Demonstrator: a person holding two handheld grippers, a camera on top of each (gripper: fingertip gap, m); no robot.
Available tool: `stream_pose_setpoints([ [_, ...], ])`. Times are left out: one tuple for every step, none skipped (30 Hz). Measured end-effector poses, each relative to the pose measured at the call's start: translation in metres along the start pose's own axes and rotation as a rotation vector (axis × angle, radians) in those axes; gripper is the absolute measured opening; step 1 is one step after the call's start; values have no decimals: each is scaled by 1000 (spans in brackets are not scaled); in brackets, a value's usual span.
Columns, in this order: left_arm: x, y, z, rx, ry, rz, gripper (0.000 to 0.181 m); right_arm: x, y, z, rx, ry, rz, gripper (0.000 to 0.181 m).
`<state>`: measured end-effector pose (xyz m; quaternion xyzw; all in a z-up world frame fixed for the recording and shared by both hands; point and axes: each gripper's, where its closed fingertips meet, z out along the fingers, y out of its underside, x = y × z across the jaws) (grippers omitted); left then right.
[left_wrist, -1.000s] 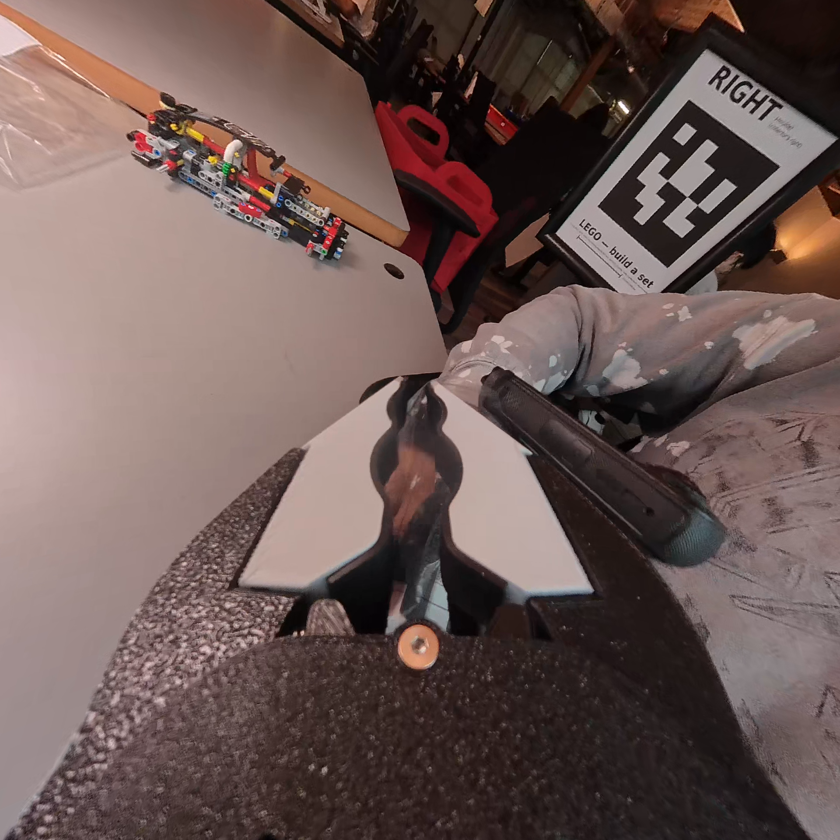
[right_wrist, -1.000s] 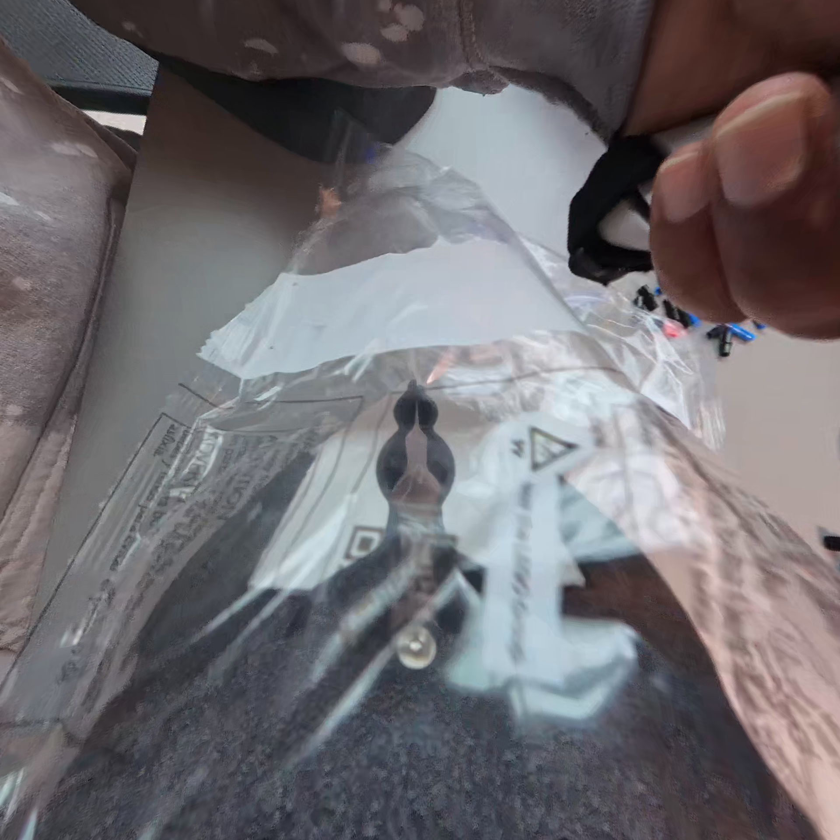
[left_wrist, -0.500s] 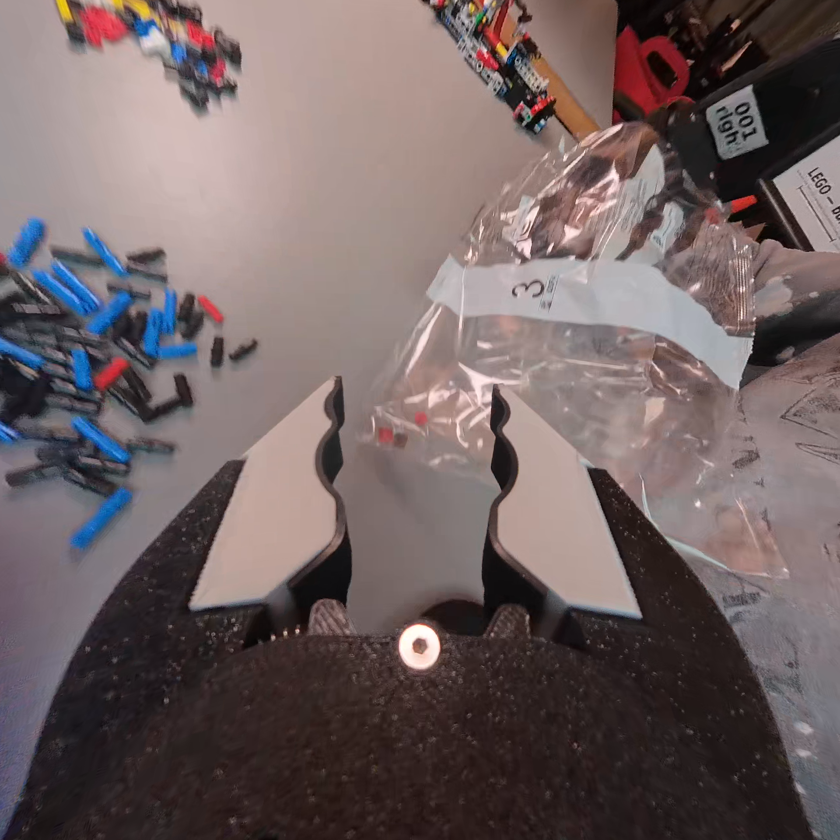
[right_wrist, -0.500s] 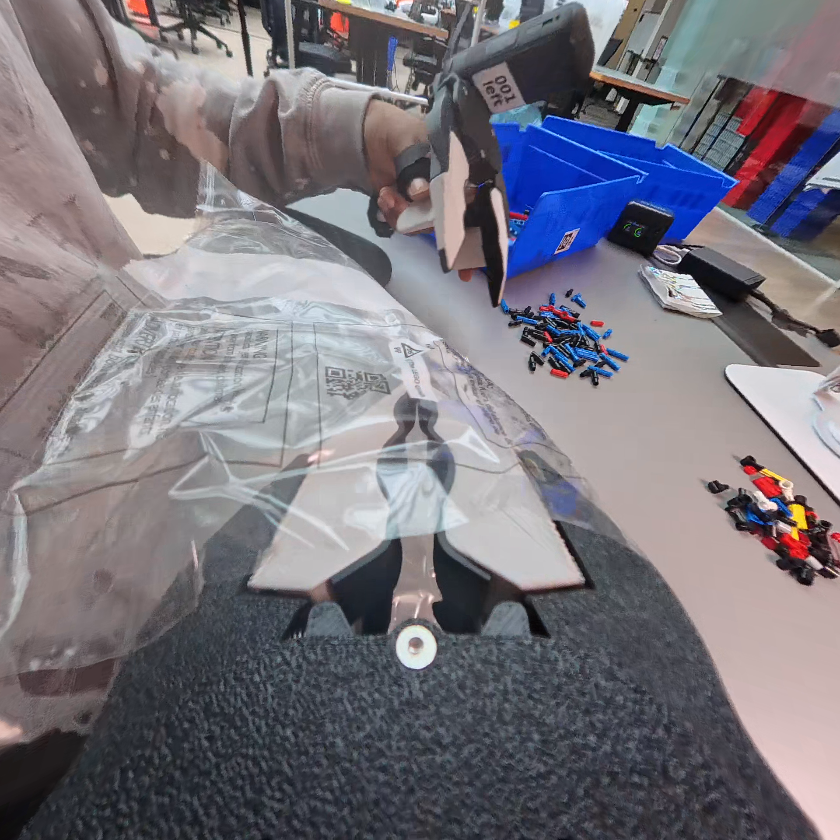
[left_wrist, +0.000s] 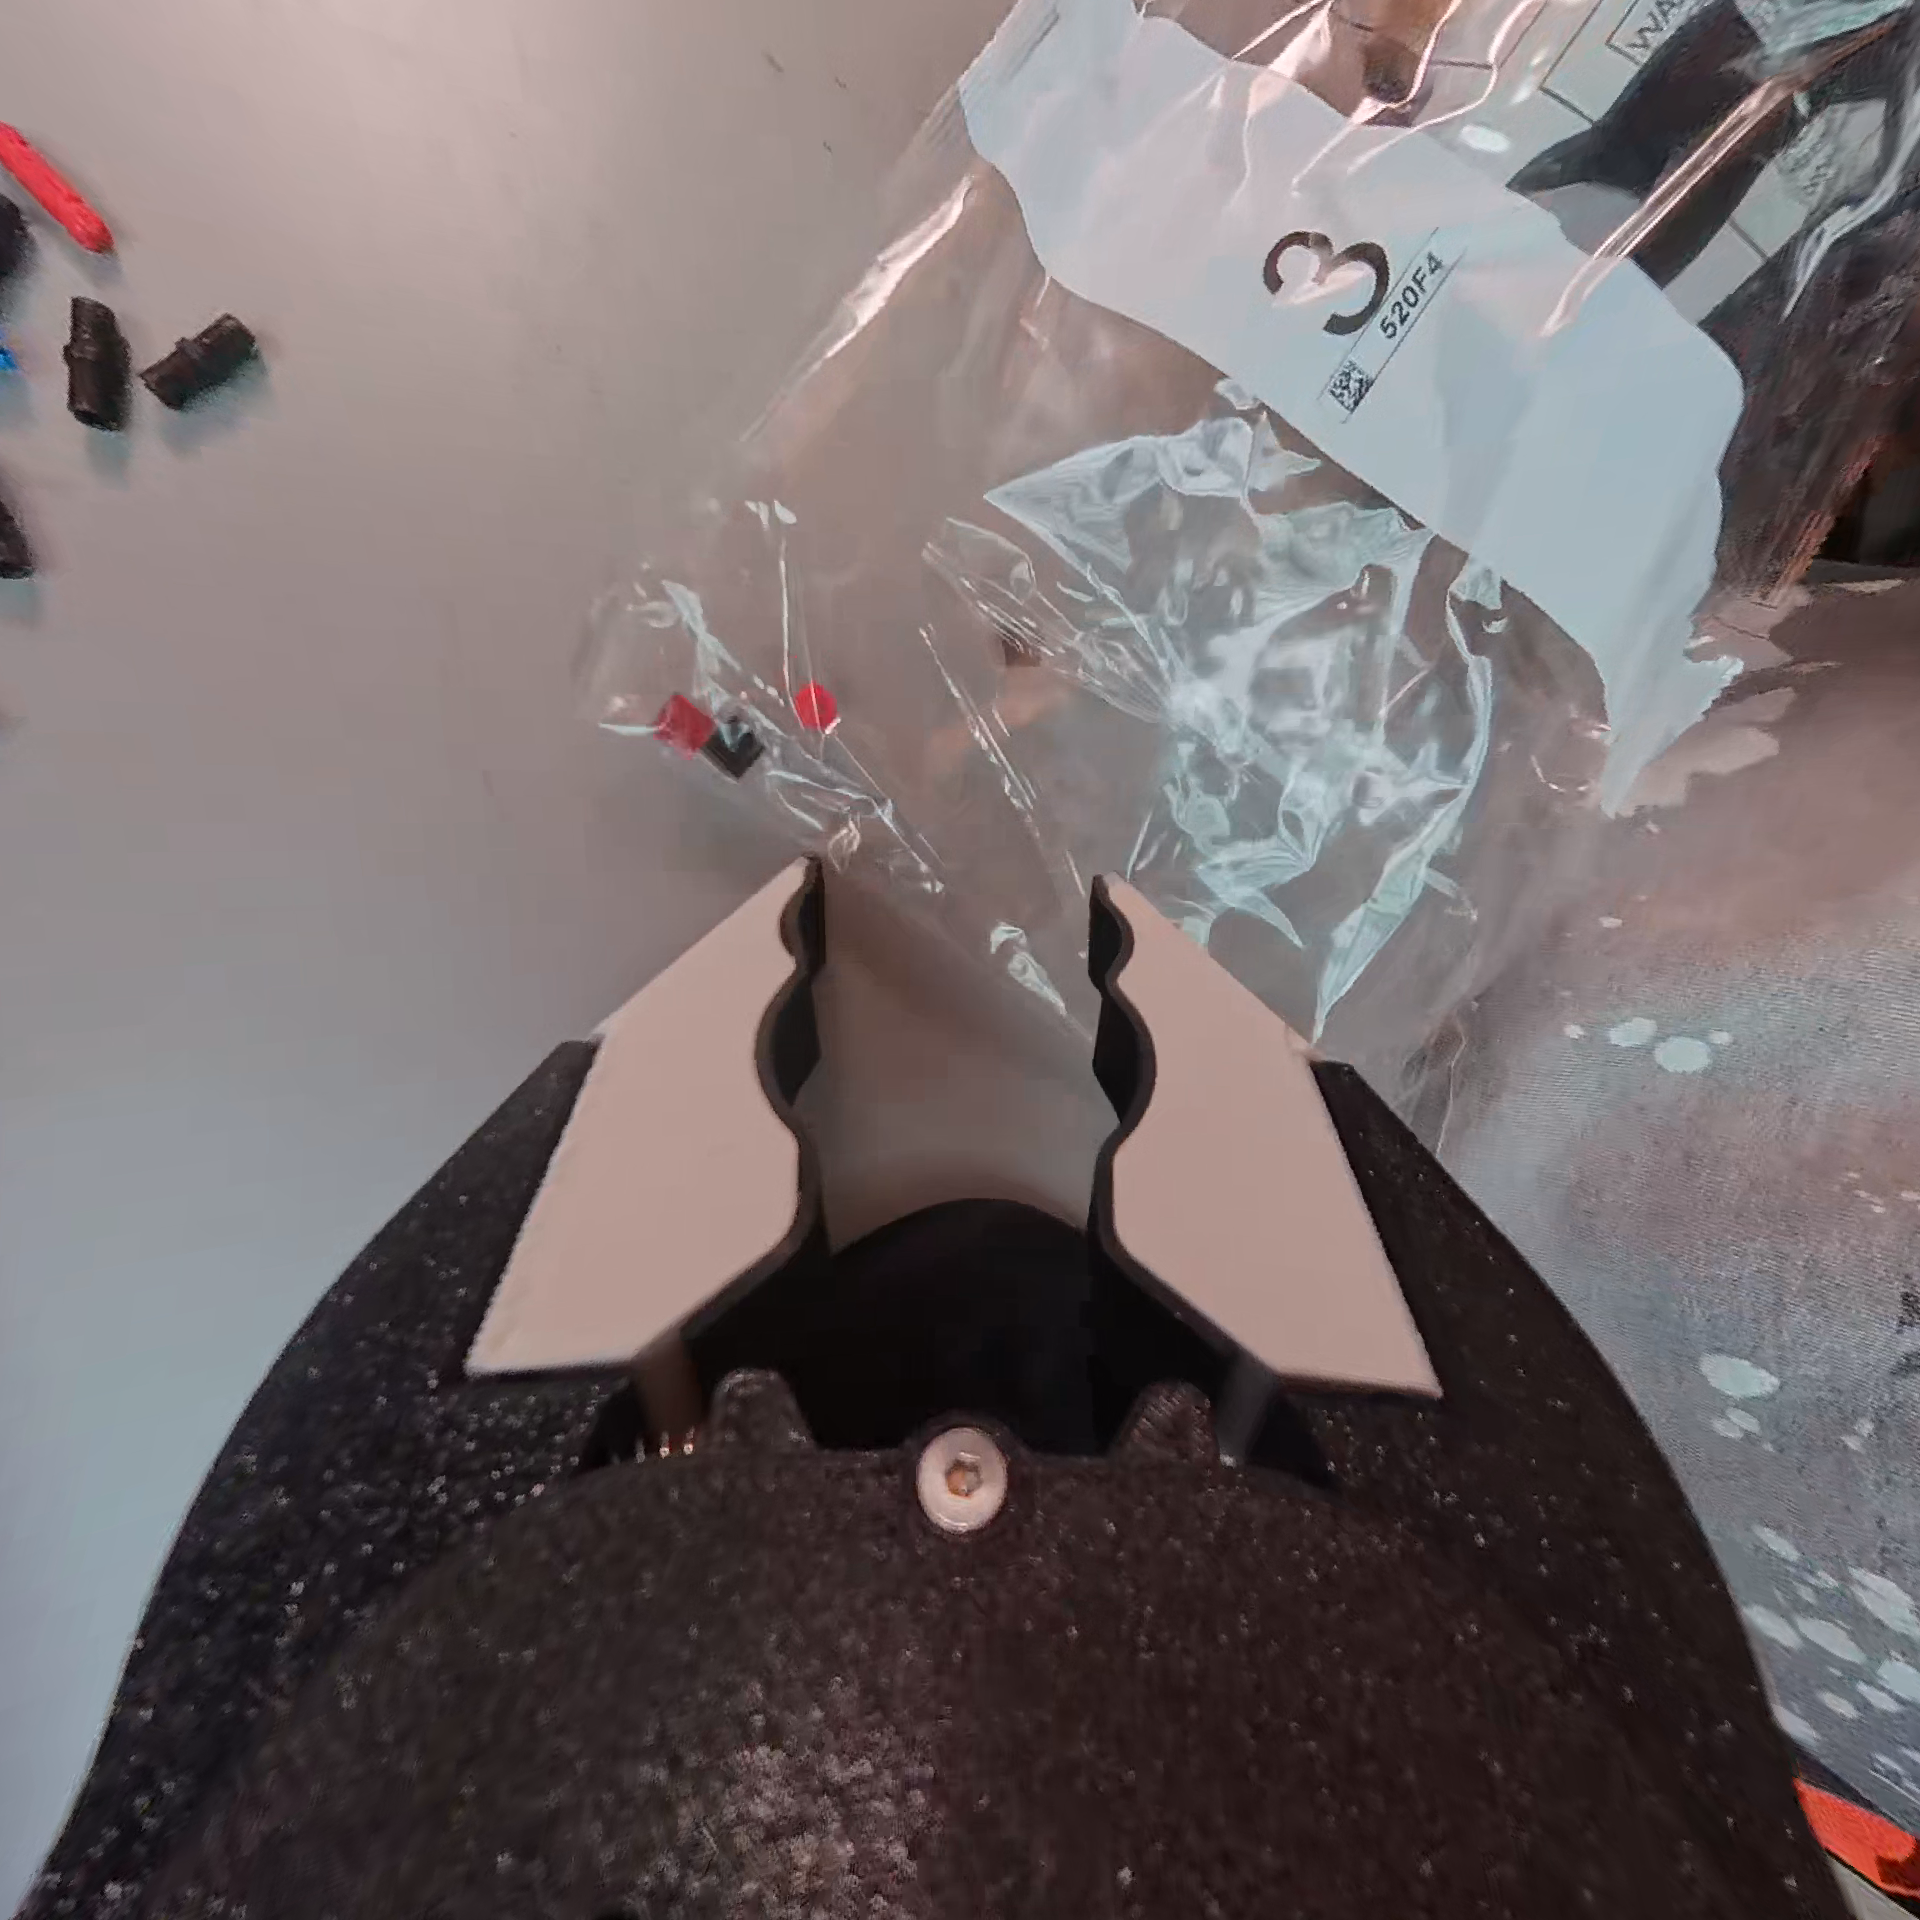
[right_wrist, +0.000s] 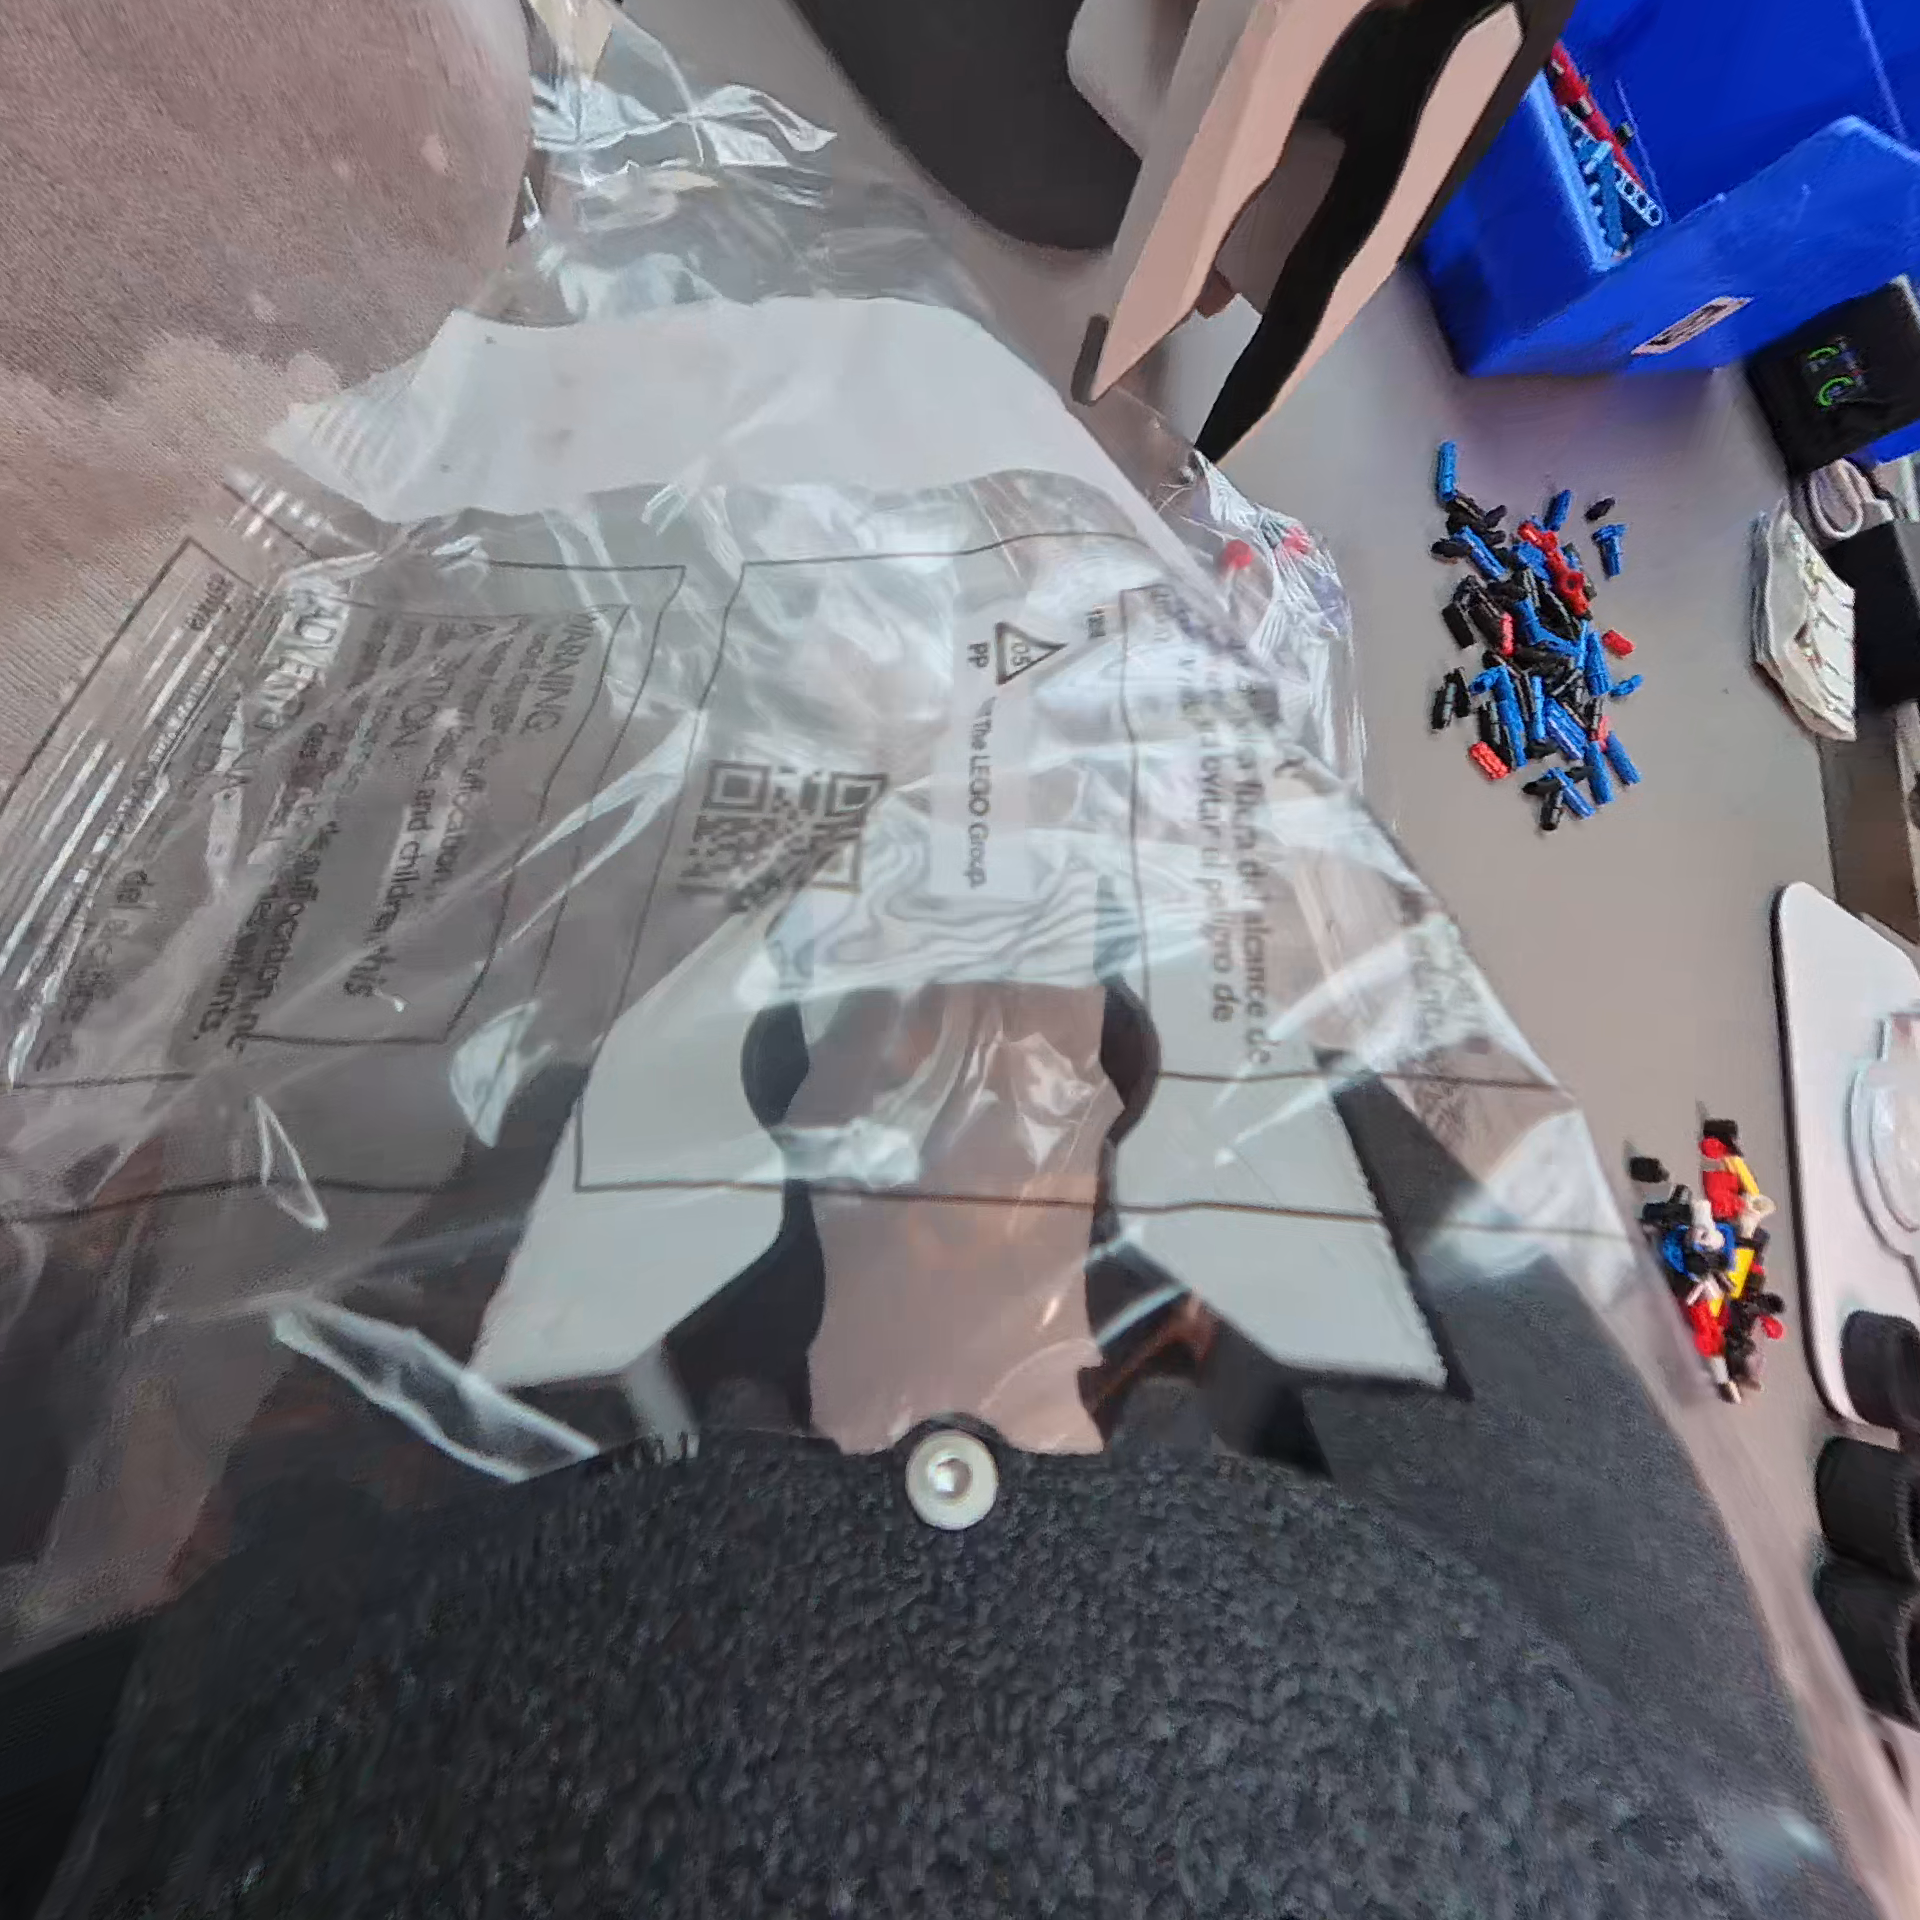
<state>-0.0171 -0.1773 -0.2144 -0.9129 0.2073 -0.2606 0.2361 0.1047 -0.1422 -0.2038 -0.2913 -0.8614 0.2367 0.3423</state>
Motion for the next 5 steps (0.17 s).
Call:
stream_pose_setpoints([
  [-1,0,0,-1,-16,11,47,-1,-2,2,-5,1,-23,58],
  [-2,1,1,-1,-33,20,45,-1,-5,5,-13,5,-43,61],
  [-3,1,1,-2,-53,33,44,-2,-9,8,-16,8,-59,62],
  [-4,2,2,-4,-77,54,43,-2,-12,10,-19,7,-78,62],
  [-5,3,2,-7,-104,76,41,-3,-16,13,-23,1,-96,60],
])
